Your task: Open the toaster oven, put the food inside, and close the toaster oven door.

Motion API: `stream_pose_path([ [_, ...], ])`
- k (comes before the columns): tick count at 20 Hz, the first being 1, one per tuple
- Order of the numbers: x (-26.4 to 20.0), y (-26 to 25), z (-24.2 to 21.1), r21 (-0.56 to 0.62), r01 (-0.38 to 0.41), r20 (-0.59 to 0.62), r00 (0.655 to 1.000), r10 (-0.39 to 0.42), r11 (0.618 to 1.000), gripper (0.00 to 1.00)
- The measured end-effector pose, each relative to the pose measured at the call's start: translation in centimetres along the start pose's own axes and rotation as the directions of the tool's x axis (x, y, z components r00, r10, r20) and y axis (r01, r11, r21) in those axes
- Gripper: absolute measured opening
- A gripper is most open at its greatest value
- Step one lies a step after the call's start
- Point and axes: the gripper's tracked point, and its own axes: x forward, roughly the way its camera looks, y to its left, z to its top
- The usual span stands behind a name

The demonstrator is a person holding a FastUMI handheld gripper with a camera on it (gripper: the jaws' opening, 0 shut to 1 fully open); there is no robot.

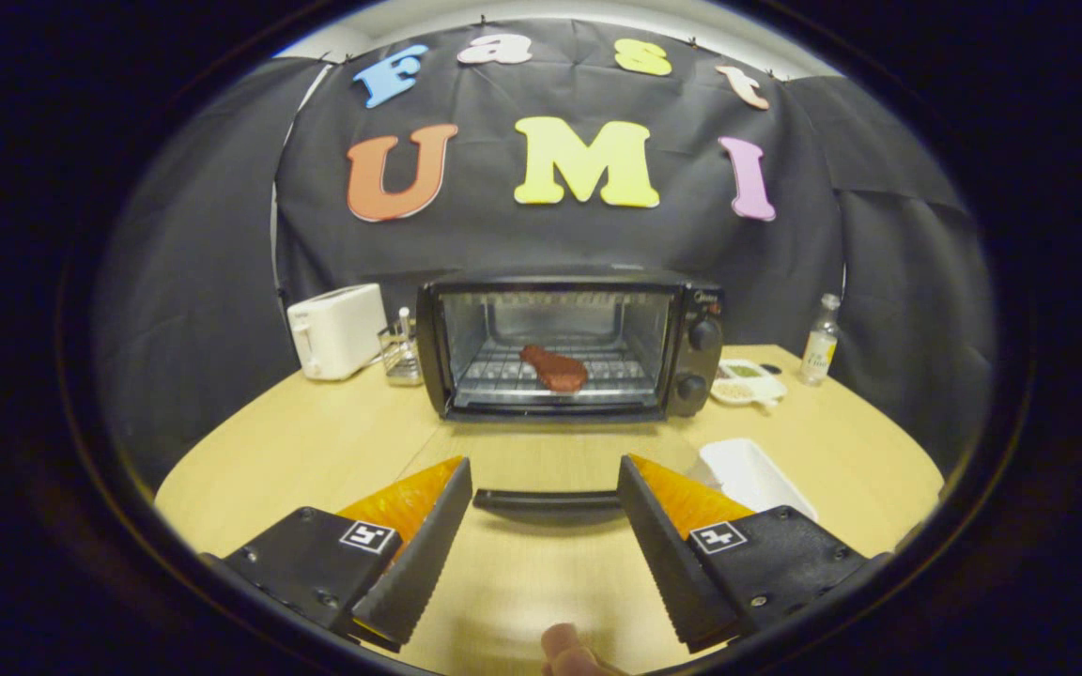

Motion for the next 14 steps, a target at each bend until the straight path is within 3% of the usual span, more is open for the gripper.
stream_pose_path([
  [3, 0.7, 1.1, -3.3, -0.05, -0.011, -0.081, 0.997, 0.006, 0.999, 0.99],
  [5, 1.1, 1.7, -4.2, -0.021, -0.024, -0.107, 0.994, 0.022, 0.999, 0.99],
  [9, 2.5, 0.5, -5.6, 0.068, 0.023, -0.179, 0.984, -0.01, 0.997, 0.99],
  [14, 3.9, -0.7, -4.9, 0.088, 0.046, -0.168, 0.985, -0.031, 0.995, 0.99],
])
